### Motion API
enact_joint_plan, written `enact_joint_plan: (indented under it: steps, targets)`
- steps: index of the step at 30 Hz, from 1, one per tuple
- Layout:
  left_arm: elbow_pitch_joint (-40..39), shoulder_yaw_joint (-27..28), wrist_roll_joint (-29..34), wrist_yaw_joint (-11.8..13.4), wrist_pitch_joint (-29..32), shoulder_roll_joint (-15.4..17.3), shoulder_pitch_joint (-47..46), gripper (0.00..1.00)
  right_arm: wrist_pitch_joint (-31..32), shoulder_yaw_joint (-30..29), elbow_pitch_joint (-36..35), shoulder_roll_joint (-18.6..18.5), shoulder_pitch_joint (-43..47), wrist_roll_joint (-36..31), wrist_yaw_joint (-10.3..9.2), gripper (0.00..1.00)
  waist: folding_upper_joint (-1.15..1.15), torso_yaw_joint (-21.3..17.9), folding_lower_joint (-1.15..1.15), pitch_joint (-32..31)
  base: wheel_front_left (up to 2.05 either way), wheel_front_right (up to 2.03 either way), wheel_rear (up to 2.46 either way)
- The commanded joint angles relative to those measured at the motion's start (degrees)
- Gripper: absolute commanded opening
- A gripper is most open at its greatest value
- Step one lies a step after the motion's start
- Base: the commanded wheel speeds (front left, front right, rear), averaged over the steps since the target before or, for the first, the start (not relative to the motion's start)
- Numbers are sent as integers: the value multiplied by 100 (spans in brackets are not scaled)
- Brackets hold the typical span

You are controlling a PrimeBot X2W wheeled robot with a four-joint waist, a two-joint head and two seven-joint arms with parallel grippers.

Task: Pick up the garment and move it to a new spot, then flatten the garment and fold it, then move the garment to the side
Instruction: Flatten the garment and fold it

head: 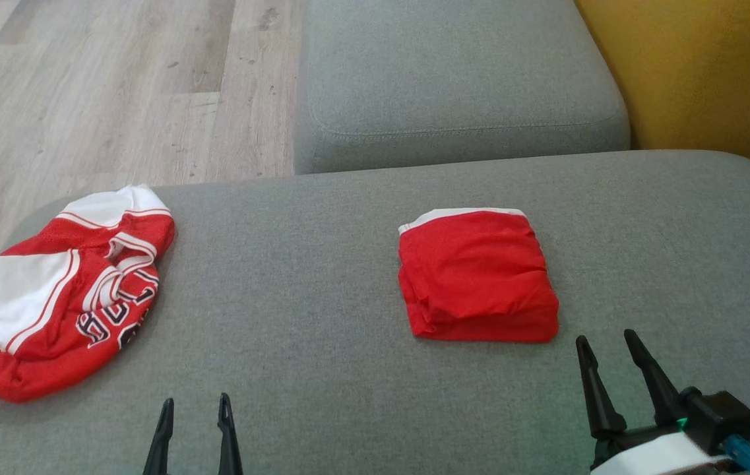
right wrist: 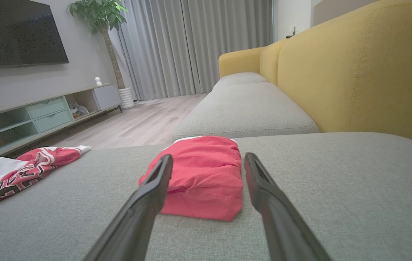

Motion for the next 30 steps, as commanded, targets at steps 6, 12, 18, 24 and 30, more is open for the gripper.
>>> enact_joint_plan:
  steps: [6, 12, 18, 24, 30]
  targets:
    - [-122, 215, -50, -5, -29, -36, -355, 100, -62, 45, -103, 23, -128, -78, -4, 100, 0, 18, 0, -35, 0, 0, 0]
    - [-142, 229, -67, 23, -29, -36, -377, 100, -62, 17, -30, 52, -156, -127, -4, 100, 0, 27, 0, -38, 0, 0, 0]
    - [-127, 277, -69, 2, -29, -36, -422, 100, -62, 24, 44, 95, -183, -204, -4, 100, 0, 11, 0, -16, 0, 0, 0]
    - [-126, 255, -75, -19, -29, -36, -484, 100, -62, -69, 111, 155, -223, -256, -4, 100, 0, -4, 0, 47, 0, 0, 0]
    - [-214, 155, -16, 22, -29, -36, -708, 100, -62, -55, 487, 173, -472, -130, -4, 100, 0, 22, 0, 232, 0, 0, 0]
